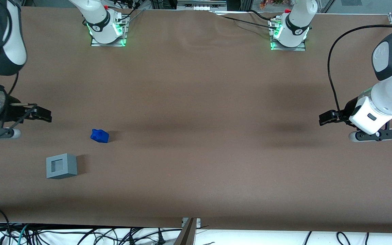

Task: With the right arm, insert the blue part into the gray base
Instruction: 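Move the open right gripper over the blue block and lower it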

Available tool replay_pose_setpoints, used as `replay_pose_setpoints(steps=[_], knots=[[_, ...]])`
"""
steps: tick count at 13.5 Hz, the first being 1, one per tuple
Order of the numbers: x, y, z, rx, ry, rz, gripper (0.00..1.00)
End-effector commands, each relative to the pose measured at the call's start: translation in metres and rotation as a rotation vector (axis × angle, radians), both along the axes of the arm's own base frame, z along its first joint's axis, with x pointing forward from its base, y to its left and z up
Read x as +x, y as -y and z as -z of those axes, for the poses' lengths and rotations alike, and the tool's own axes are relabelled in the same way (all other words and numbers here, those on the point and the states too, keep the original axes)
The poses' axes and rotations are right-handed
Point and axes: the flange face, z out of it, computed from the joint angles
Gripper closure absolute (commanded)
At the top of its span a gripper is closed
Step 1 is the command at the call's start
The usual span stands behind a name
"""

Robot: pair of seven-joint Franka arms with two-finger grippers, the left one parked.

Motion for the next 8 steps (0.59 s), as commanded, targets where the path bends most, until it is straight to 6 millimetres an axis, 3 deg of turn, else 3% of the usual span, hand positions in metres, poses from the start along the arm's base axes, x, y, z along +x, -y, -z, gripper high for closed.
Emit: replay_pose_setpoints(steps=[1, 4, 8], knots=[[0.016, -0.045, 0.036, -0.007, 0.018, 0.042, 0.01], [0.033, -0.065, 0.09, -0.006, 0.026, 0.037, 0.01], [0.035, -0.065, 0.145, 0.0, 0.045, 0.037, 0.01]])
